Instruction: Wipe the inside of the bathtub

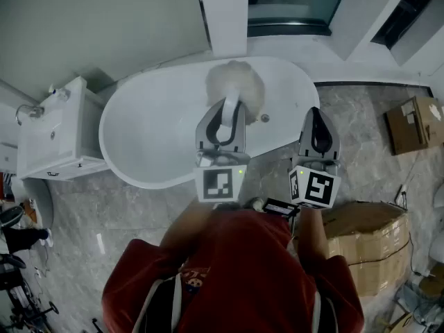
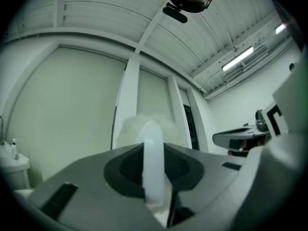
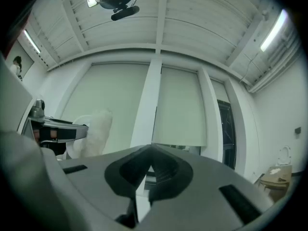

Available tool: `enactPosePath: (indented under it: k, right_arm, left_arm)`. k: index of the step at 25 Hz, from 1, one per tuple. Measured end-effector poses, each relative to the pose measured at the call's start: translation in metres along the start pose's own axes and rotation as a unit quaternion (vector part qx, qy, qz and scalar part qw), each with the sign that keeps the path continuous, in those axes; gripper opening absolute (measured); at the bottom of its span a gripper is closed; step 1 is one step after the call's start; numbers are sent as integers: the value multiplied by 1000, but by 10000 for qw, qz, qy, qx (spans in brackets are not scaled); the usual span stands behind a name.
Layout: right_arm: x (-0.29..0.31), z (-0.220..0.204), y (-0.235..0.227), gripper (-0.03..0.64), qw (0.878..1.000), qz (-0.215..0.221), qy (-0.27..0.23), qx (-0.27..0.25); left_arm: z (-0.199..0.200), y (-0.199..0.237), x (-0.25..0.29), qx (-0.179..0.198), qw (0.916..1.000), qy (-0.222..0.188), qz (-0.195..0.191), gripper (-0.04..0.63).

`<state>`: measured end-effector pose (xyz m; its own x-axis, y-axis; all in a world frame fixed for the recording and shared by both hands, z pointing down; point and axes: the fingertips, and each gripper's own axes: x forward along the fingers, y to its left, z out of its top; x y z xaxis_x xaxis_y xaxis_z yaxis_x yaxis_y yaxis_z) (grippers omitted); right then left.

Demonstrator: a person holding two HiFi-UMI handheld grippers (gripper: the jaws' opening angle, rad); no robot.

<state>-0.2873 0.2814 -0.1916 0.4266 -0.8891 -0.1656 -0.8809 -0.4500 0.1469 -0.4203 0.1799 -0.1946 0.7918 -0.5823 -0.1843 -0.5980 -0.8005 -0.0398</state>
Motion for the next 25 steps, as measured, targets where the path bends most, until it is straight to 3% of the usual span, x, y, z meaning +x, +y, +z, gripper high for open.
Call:
enactPosePath:
  k: [15,25]
  right_arm:
    - [-14,-11,-37,11,9997,-170,-8,197]
    - [-49,-33,-118,11,9977,-625,127,238]
  left_arm:
    - [-10,-41,8,53,9999,107,-111,97]
    - [-27,-107,29,-117,9990,201,-382,97]
